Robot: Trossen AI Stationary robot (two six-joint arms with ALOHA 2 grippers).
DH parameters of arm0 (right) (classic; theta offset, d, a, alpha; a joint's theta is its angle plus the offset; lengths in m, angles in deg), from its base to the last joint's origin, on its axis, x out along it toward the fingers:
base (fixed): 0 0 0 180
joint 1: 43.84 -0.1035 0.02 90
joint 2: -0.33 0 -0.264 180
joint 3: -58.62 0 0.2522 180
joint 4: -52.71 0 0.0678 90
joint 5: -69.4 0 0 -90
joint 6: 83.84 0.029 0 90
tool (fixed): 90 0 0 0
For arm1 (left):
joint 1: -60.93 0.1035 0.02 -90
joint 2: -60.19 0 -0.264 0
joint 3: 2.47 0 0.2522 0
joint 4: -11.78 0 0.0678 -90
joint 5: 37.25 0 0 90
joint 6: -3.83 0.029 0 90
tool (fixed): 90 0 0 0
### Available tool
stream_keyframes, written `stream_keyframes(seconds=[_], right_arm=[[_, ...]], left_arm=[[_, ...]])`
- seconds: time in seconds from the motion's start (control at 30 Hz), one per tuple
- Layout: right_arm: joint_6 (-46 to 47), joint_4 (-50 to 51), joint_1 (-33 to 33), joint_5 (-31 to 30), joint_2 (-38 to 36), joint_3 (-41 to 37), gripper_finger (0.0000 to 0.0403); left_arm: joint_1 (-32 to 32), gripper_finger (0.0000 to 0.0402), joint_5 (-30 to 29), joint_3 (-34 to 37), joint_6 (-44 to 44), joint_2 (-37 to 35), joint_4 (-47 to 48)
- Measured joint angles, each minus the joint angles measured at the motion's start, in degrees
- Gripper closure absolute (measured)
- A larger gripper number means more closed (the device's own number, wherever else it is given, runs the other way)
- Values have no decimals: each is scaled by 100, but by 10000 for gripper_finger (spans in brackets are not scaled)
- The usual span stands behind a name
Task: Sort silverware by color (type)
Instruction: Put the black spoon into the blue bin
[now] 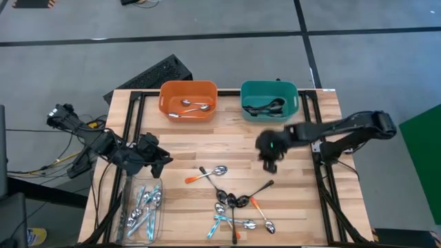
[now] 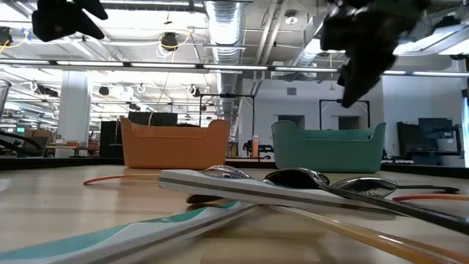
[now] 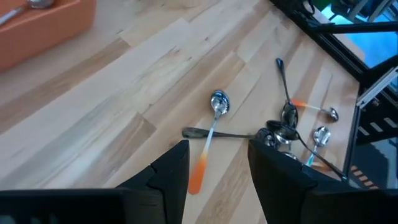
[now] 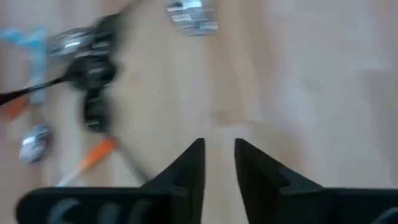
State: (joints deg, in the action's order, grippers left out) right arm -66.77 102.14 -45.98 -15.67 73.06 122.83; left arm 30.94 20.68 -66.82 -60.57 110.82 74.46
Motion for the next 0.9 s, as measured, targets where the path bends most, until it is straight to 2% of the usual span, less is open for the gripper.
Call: stream_keyframes(seconds=[0.13, 0.23, 0.37, 0.6, 0.9], right_arm=[[177, -562, -981, -56, 247, -245, 246], [-26, -823, -1588, -394, 603, -241, 208], [13, -925, -2150, -484, 1184, -248, 181], [53, -1432, -2531, -496, 2066, -241, 196], [28, -1799, -2508, -684, 2525, -223, 241]], left_arm=[[164, 251, -12, 0, 219, 0, 5], [310, 251, -10, 0, 383, 1, 2], [461, 251, 23, 0, 396, 4, 3], [477, 251, 195, 0, 415, 13, -1], [482, 251, 279, 0, 387, 13, 1]])
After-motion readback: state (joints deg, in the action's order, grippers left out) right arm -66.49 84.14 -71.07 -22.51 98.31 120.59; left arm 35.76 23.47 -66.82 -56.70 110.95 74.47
